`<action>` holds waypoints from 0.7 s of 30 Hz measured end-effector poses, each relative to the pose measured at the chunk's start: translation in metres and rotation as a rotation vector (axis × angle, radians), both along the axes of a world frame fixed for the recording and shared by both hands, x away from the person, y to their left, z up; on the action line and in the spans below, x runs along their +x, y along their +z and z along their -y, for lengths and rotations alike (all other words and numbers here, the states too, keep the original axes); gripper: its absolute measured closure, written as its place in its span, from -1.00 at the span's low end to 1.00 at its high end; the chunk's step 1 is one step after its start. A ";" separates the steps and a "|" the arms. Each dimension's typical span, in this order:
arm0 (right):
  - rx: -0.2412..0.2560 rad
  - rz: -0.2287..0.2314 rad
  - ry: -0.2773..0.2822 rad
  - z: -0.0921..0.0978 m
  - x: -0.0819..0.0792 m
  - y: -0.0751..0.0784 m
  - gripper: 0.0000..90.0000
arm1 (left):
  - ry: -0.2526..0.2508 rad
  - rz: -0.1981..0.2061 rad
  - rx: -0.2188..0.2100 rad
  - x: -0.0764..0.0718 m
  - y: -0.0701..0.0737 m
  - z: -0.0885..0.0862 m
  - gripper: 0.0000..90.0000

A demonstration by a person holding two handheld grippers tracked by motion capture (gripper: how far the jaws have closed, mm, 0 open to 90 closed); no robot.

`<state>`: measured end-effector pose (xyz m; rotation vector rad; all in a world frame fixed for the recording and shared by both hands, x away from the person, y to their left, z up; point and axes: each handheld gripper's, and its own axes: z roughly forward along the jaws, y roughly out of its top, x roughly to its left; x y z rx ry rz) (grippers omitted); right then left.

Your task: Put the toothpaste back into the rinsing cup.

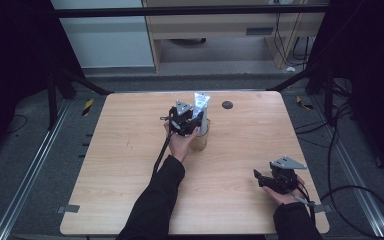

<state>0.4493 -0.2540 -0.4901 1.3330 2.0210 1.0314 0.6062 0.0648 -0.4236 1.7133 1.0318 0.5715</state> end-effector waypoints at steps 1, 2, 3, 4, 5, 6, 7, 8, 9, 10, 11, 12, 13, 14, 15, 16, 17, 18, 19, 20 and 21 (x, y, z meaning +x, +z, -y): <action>0.000 0.000 -0.001 0.000 0.000 0.000 -0.32 | -0.001 0.002 0.005 -0.001 0.001 -0.001 0.41; 0.001 0.001 -0.001 0.000 0.000 0.000 -0.32 | -0.004 0.003 0.007 -0.002 0.001 -0.001 0.40; 0.001 0.002 -0.001 0.000 0.000 0.000 -0.32 | -0.011 0.006 0.010 -0.003 0.002 -0.002 0.37; 0.000 0.002 -0.001 0.000 0.000 0.000 -0.32 | -0.015 0.003 0.025 -0.004 0.003 -0.003 0.33; 0.000 0.001 -0.001 0.000 0.000 0.000 -0.32 | -0.017 0.002 0.043 -0.005 0.003 -0.004 0.30; 0.000 -0.002 -0.002 0.000 0.000 0.000 -0.32 | -0.019 0.001 0.056 -0.005 0.003 -0.004 0.29; -0.001 -0.005 -0.002 -0.001 0.000 0.000 -0.32 | -0.024 -0.006 0.067 -0.005 0.002 -0.006 0.29; -0.004 -0.006 -0.002 -0.001 0.000 0.000 -0.32 | -0.023 -0.012 0.067 -0.005 0.001 -0.007 0.29; -0.008 0.000 0.004 -0.001 0.000 -0.001 -0.32 | -0.026 -0.017 0.075 -0.006 0.000 -0.009 0.29; -0.006 -0.001 0.004 -0.002 0.000 0.000 -0.32 | -0.030 -0.022 0.080 -0.006 -0.001 -0.010 0.29; -0.008 -0.001 0.005 -0.002 0.000 0.000 -0.32 | -0.031 -0.024 0.080 -0.007 -0.003 -0.011 0.29; -0.009 0.000 0.004 -0.001 0.000 0.000 -0.32 | -0.034 -0.029 0.084 -0.008 -0.004 -0.012 0.29; -0.011 0.000 0.005 -0.001 0.000 -0.001 -0.32 | -0.038 -0.036 0.092 -0.009 -0.006 -0.014 0.28; -0.011 0.000 0.005 -0.001 0.000 -0.001 -0.32 | -0.041 -0.030 0.091 -0.010 -0.007 -0.015 0.28; -0.011 -0.001 0.005 -0.001 0.000 -0.001 -0.32 | -0.044 -0.030 0.091 -0.011 -0.007 -0.017 0.25; -0.012 -0.001 0.005 -0.001 0.001 -0.001 -0.32 | -0.049 -0.032 0.088 -0.013 -0.007 -0.018 0.22; -0.011 -0.001 0.005 -0.001 0.000 -0.001 -0.32 | -0.056 -0.033 0.097 -0.014 -0.006 -0.019 0.17; -0.011 -0.001 0.005 -0.001 0.000 -0.001 -0.32 | -0.059 -0.031 0.097 -0.016 -0.006 -0.019 0.12; -0.011 0.000 0.004 -0.001 0.000 -0.001 -0.32 | -0.058 -0.024 0.099 -0.018 -0.005 -0.020 0.03; -0.011 -0.001 0.003 -0.001 0.000 -0.001 -0.32 | -0.059 -0.018 0.087 -0.021 -0.003 -0.023 0.08; -0.011 0.000 0.003 -0.001 0.000 -0.001 -0.32 | -0.061 -0.012 0.081 -0.024 -0.001 -0.025 0.06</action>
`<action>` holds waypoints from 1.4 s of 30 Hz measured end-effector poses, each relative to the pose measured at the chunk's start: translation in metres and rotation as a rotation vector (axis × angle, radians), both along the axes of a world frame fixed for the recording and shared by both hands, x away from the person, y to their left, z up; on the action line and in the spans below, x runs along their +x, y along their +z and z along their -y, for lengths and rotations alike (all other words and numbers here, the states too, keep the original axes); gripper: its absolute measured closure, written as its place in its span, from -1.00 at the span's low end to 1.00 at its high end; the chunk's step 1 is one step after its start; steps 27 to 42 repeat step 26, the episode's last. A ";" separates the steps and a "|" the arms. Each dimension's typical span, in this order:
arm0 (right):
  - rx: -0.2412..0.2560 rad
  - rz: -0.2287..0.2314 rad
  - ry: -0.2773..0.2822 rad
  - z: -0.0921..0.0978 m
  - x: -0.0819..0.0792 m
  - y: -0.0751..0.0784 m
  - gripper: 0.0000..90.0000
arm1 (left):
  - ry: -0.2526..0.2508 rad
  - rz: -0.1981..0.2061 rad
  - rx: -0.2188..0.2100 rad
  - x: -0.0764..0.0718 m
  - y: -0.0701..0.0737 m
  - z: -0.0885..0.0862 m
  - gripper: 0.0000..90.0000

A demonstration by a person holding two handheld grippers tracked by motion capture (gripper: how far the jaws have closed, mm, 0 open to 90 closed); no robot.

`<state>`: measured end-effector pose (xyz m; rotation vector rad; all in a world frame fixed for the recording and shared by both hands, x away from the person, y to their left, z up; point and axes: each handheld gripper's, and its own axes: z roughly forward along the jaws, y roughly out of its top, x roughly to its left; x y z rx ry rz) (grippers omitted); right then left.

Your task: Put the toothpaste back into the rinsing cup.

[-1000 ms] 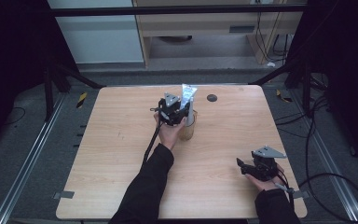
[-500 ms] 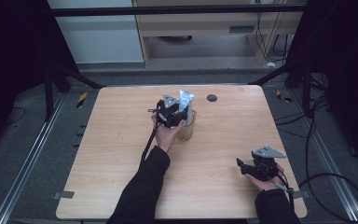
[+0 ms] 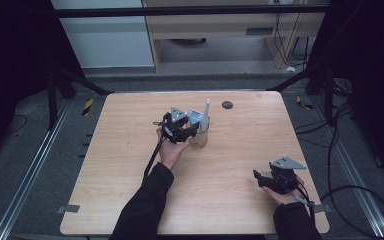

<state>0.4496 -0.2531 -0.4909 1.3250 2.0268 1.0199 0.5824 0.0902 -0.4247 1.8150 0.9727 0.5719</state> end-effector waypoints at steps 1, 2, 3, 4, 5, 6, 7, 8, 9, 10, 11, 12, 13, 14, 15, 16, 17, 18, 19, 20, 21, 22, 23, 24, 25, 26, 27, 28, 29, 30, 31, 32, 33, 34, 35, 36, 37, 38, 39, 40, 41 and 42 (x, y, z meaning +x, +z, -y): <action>0.000 -0.001 0.000 0.000 0.000 0.000 -0.32 | -0.001 0.003 0.004 -0.003 0.002 -0.003 0.03; -0.001 -0.002 -0.001 0.000 0.000 0.000 -0.32 | 0.004 0.004 0.004 -0.006 0.004 -0.006 -0.03; -0.002 -0.003 -0.002 0.000 0.000 0.000 -0.32 | -0.003 0.003 0.002 -0.009 0.006 -0.009 -0.04; -0.002 -0.003 -0.002 0.000 0.000 0.000 -0.32 | -0.007 -0.001 0.008 -0.013 0.007 -0.014 -0.06; -0.002 0.000 -0.003 0.000 0.000 0.000 -0.32 | -0.015 -0.008 0.016 -0.016 0.008 -0.017 -0.09; -0.002 -0.001 -0.004 0.000 0.000 0.000 -0.33 | -0.021 -0.017 0.024 -0.020 0.009 -0.021 -0.11; -0.001 -0.001 -0.005 0.000 0.000 0.000 -0.33 | -0.029 -0.026 0.022 -0.023 0.009 -0.025 -0.14; -0.002 -0.002 -0.006 -0.001 0.000 0.000 -0.33 | -0.034 -0.034 0.026 -0.026 0.009 -0.029 -0.16; -0.001 -0.004 -0.008 -0.001 0.000 0.000 -0.34 | -0.042 -0.041 0.047 -0.031 0.010 -0.034 -0.17; -0.001 -0.004 -0.011 -0.002 -0.001 0.000 -0.35 | -0.045 -0.044 0.049 -0.035 0.009 -0.035 -0.19; -0.001 -0.002 -0.010 -0.002 -0.001 0.000 -0.35 | -0.055 -0.050 0.063 -0.039 0.009 -0.038 -0.20; 0.000 -0.003 -0.011 -0.002 -0.001 0.001 -0.36 | -0.063 -0.056 0.069 -0.044 0.009 -0.041 -0.21; -0.005 0.000 -0.013 -0.002 -0.001 0.001 -0.37 | -0.075 -0.060 0.078 -0.049 0.009 -0.044 -0.22; -0.007 0.000 -0.015 -0.002 -0.002 0.001 -0.38 | -0.086 -0.066 0.088 -0.055 0.009 -0.047 -0.24; -0.005 -0.002 -0.021 -0.002 -0.002 0.001 -0.40 | -0.090 -0.071 0.091 -0.060 0.008 -0.051 -0.25; -0.008 -0.001 -0.022 -0.001 -0.002 0.001 -0.41 | -0.096 -0.078 0.100 -0.064 0.007 -0.054 -0.26; -0.009 0.000 -0.025 -0.001 -0.002 0.001 -0.42 | -0.099 -0.085 0.108 -0.068 0.006 -0.059 -0.26; -0.009 0.000 -0.029 0.000 -0.003 0.001 -0.43 | -0.104 -0.088 0.121 -0.074 0.003 -0.065 -0.27; -0.005 -0.002 -0.034 0.000 -0.003 0.001 -0.44 | -0.103 -0.088 0.130 -0.078 0.001 -0.069 -0.29; -0.001 -0.006 -0.037 0.000 -0.003 0.000 -0.45 | -0.097 -0.090 0.144 -0.083 -0.001 -0.074 -0.30; -0.005 -0.007 -0.038 0.001 -0.002 0.000 -0.46 | -0.091 -0.099 0.151 -0.087 -0.005 -0.080 -0.31; -0.005 -0.010 -0.038 0.001 -0.002 -0.001 -0.48 | -0.079 -0.106 0.163 -0.092 -0.009 -0.088 -0.32; -0.005 -0.016 -0.040 0.001 -0.002 -0.001 -0.50 | -0.064 -0.112 0.174 -0.096 -0.013 -0.094 -0.32; -0.007 -0.015 -0.043 0.002 -0.002 -0.001 -0.50 | -0.055 -0.122 0.181 -0.099 -0.016 -0.098 -0.33; -0.005 -0.015 -0.043 0.002 -0.002 0.000 -0.51 | -0.048 -0.139 0.179 -0.102 -0.021 -0.104 -0.34; -0.004 -0.015 -0.044 0.002 -0.002 0.000 -0.51 | -0.038 -0.154 0.173 -0.105 -0.026 -0.110 -0.36; -0.004 -0.015 -0.044 0.002 -0.002 0.000 -0.51 | -0.038 -0.154 0.173 -0.105 -0.026 -0.110 -0.36; -0.004 -0.015 -0.044 0.002 -0.002 0.000 -0.51 | -0.038 -0.154 0.173 -0.105 -0.026 -0.110 -0.36; -0.004 -0.015 -0.044 0.002 -0.002 0.000 -0.51 | -0.038 -0.154 0.173 -0.105 -0.026 -0.110 -0.36; -0.004 -0.015 -0.044 0.002 -0.002 0.000 -0.51 | -0.038 -0.154 0.173 -0.105 -0.026 -0.110 -0.36; -0.004 -0.015 -0.044 0.002 -0.002 0.000 -0.51 | -0.038 -0.154 0.173 -0.105 -0.026 -0.110 -0.36; -0.004 -0.015 -0.044 0.002 -0.002 0.000 -0.51 | -0.038 -0.154 0.173 -0.105 -0.026 -0.110 -0.36; -0.004 -0.015 -0.044 0.002 -0.002 0.000 -0.51 | -0.038 -0.154 0.173 -0.105 -0.026 -0.110 -0.36; -0.004 -0.015 -0.044 0.002 -0.002 0.000 -0.51 | -0.038 -0.154 0.173 -0.105 -0.026 -0.110 -0.36; -0.004 -0.015 -0.044 0.002 -0.002 0.000 -0.51 | -0.038 -0.154 0.173 -0.105 -0.026 -0.110 -0.36; -0.004 -0.015 -0.044 0.002 -0.002 0.000 -0.51 | -0.038 -0.154 0.173 -0.105 -0.026 -0.110 -0.36; -0.004 -0.015 -0.044 0.002 -0.002 0.000 -0.51 | -0.038 -0.154 0.173 -0.105 -0.026 -0.110 -0.36; -0.004 -0.015 -0.044 0.002 -0.002 0.000 -0.51 | -0.038 -0.154 0.173 -0.105 -0.026 -0.110 -0.36; -0.004 -0.015 -0.044 0.002 -0.002 0.000 -0.51 | -0.038 -0.154 0.173 -0.105 -0.026 -0.110 -0.36; -0.004 -0.015 -0.044 0.002 -0.002 0.000 -0.51 | -0.038 -0.154 0.173 -0.105 -0.026 -0.110 -0.36; -0.004 -0.015 -0.044 0.002 -0.002 0.000 -0.51 | -0.038 -0.154 0.173 -0.105 -0.026 -0.110 -0.36; -0.004 -0.015 -0.044 0.002 -0.002 0.000 -0.51 | -0.038 -0.154 0.173 -0.105 -0.026 -0.110 -0.36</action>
